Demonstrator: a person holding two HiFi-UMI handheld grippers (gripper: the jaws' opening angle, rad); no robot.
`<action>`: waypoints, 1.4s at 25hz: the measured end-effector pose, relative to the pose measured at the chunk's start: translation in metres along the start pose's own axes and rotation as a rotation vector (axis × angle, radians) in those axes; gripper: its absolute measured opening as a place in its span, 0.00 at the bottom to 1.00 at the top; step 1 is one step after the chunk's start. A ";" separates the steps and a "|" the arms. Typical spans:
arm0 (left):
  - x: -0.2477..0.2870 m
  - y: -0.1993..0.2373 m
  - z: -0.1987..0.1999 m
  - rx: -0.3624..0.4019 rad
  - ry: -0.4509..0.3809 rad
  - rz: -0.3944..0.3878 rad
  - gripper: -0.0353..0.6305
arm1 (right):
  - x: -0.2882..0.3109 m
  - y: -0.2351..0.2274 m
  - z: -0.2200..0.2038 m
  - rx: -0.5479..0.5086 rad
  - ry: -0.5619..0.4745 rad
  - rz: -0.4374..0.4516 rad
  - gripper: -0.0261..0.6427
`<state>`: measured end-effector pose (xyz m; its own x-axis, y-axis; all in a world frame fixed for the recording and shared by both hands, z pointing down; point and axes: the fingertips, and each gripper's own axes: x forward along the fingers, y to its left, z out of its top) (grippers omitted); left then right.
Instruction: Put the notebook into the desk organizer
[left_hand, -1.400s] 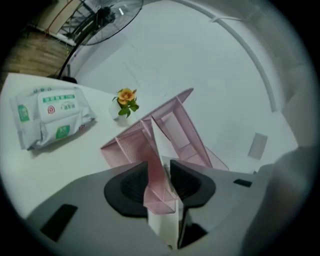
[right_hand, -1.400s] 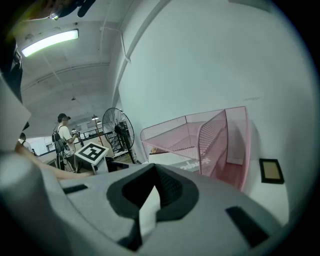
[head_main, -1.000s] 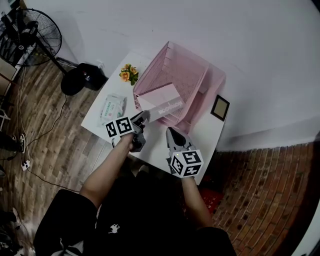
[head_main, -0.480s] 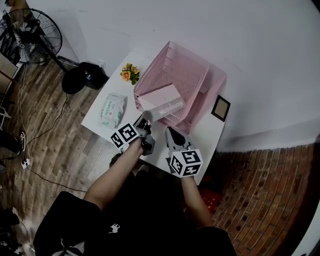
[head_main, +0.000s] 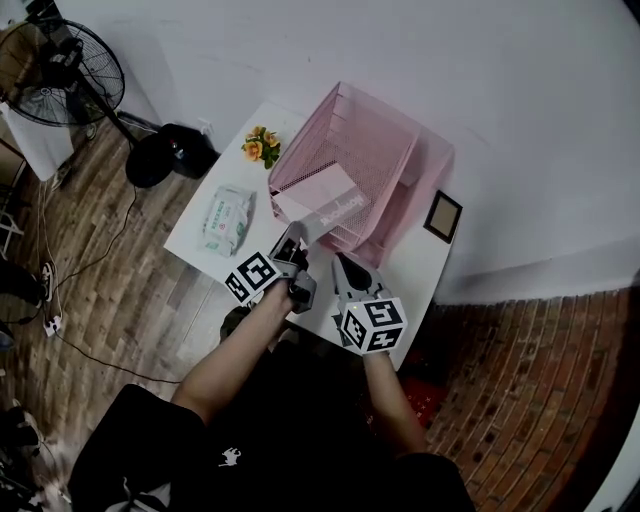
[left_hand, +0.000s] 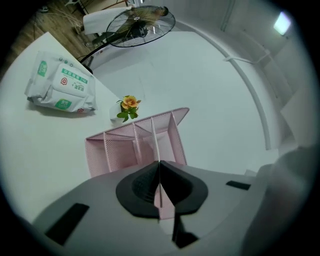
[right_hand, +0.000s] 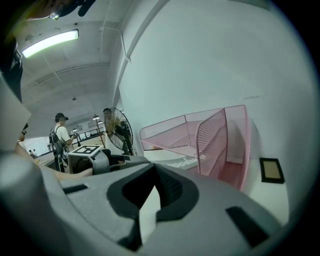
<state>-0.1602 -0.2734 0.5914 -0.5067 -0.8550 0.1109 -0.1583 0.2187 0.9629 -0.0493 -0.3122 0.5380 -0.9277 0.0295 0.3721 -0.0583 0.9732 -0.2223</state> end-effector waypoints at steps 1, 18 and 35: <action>0.002 -0.003 0.000 -0.014 -0.010 -0.010 0.06 | -0.001 0.000 -0.001 0.001 0.000 -0.001 0.04; 0.055 -0.006 -0.010 0.053 0.028 0.047 0.07 | -0.012 -0.014 -0.002 0.032 -0.022 -0.037 0.04; 0.048 -0.011 -0.021 0.457 0.191 0.147 0.31 | -0.028 -0.008 -0.004 0.035 -0.054 -0.044 0.04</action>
<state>-0.1655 -0.3267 0.5909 -0.3947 -0.8611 0.3206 -0.4731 0.4896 0.7325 -0.0214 -0.3197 0.5334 -0.9424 -0.0260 0.3335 -0.1110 0.9648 -0.2386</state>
